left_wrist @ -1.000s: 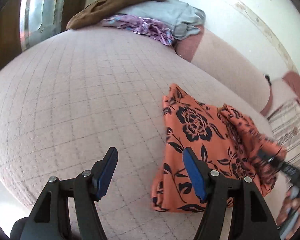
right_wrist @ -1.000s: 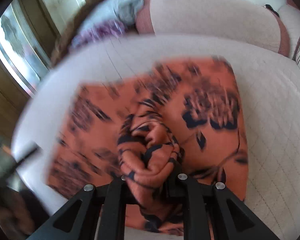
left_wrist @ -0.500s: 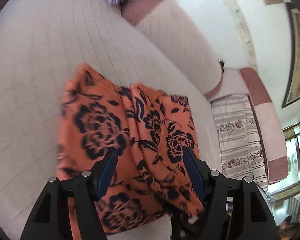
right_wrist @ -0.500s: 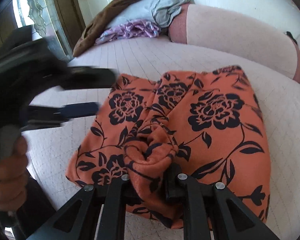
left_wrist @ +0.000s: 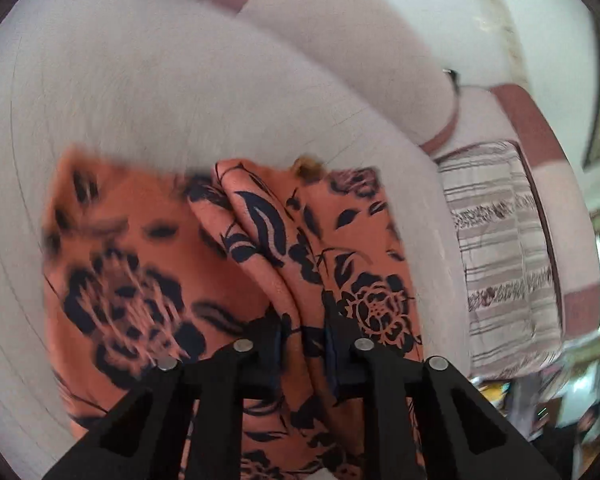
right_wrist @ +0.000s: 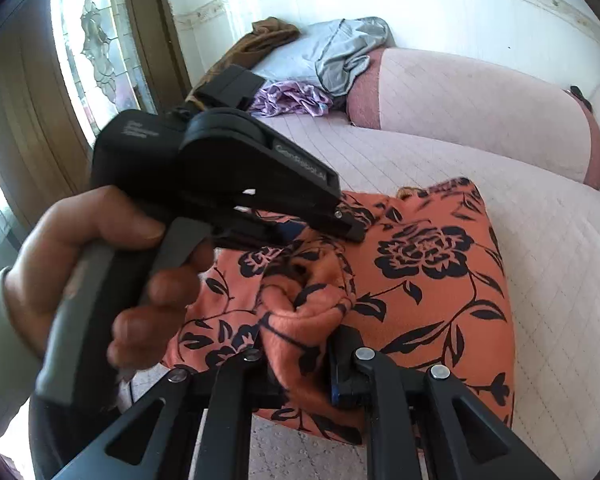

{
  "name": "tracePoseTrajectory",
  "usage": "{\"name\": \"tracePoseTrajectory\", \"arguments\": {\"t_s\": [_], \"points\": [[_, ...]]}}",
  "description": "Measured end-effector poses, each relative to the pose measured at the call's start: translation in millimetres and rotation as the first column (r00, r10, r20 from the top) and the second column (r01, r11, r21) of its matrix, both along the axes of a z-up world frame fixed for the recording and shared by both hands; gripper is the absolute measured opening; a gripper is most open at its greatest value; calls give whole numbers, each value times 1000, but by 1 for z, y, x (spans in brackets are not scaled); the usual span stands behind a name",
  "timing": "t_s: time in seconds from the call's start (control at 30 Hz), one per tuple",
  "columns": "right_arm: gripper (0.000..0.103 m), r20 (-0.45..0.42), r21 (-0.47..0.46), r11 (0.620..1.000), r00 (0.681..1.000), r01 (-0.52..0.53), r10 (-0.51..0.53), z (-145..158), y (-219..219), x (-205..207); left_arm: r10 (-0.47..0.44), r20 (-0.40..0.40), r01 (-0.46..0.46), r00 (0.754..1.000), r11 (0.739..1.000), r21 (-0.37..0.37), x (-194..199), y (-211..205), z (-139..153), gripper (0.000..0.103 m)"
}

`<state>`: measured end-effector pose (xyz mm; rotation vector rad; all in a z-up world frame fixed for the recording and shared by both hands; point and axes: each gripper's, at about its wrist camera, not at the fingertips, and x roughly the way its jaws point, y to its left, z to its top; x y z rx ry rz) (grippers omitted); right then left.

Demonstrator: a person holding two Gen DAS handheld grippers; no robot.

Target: Fold small clothes

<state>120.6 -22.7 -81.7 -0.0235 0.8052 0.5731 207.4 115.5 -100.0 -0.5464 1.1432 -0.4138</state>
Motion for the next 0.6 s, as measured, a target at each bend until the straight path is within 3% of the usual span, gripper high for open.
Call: {"name": "tracePoseTrajectory", "arguments": {"t_s": [0.07,0.13,0.23,0.33,0.37,0.43,0.6], "points": [[15,20,11,1000,1000,-15,15,8,7,1,-28,112,27,993,1000,10,-8,13,25,16],[15,38,32,999,999,-29,28,19,16,-2,-30,165,29,986,1000,9,-14,29,32,16],[14,32,29,997,997,-70,69,16,43,-4,11,79,-15,997,999,48,-10,51,-2,16],[14,-57,-24,992,991,-124,123,-19,76,-1,47,-21,-47,999,998,40,-12,66,-43,16],[15,-99,-56,989,986,-140,134,-33,86,-1,58,-18,-57,998,998,12,-15,71,-47,17],[15,-104,-61,988,985,-143,137,-38,90,-6,53,23,-53,998,999,3,-18,71,-37,16],[15,-45,-24,991,990,-132,131,-6,90,-14,24,120,-31,992,998,58,-22,70,-12,15]]}}
